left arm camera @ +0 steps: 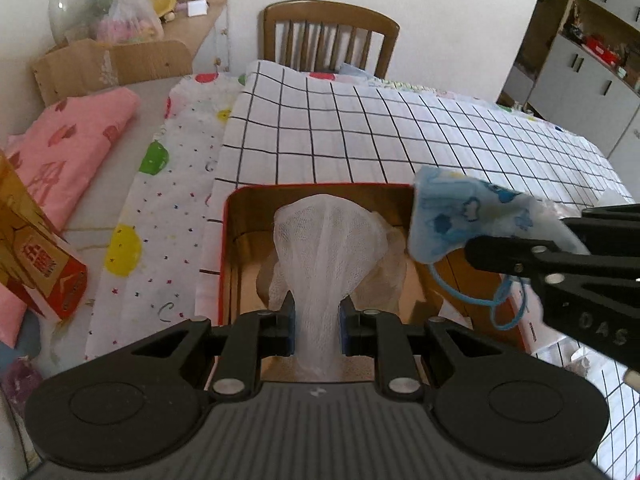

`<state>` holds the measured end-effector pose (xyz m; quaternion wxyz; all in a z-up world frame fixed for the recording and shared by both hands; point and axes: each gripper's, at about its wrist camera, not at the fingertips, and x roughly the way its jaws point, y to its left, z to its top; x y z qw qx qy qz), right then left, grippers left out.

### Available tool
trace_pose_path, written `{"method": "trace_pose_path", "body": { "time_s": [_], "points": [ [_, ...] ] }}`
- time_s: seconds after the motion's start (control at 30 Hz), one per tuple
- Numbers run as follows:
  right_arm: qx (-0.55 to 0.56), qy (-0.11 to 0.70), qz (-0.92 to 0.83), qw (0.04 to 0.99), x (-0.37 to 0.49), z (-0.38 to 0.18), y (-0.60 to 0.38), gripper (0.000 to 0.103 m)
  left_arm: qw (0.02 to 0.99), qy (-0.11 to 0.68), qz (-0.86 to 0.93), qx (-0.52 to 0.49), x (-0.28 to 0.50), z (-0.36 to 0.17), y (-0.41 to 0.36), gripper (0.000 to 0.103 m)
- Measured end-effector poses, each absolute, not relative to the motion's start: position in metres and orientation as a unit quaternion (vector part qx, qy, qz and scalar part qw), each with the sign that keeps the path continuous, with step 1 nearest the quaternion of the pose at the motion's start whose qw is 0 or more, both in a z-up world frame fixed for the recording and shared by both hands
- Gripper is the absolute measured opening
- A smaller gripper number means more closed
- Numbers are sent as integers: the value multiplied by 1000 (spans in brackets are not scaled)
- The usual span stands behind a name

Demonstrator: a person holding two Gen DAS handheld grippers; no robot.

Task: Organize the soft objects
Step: 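Carry the mask packet with the right gripper over the tin box, then lower the mask packet into the tin box and open the right gripper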

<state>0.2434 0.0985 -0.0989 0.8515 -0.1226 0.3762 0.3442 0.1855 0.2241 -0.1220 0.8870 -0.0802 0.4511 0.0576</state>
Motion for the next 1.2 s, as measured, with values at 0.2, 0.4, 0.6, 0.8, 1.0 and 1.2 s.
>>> {"method": "trace_pose_path", "body": {
  "time_s": [0.2,0.4,0.6,0.8,1.0,1.2],
  "points": [
    [-147,383,340,846,245,-113,111,7,884,457,50,-81,189,-129,227,19],
    [-166,385,345,840,244,-121,120,9,883,461,49,-71,191,-133,226,19],
    [-164,393,349,835,246,-128,124,17,882,465,49,-54,193,-136,224,20],
    [-156,398,368,826,246,-130,122,28,883,463,49,-56,192,-134,224,23],
    [-145,399,375,824,246,-128,116,37,884,460,44,-65,191,-132,225,28],
    [-134,394,387,823,244,-123,110,45,886,457,46,-62,189,-127,225,42]
  ]
}}
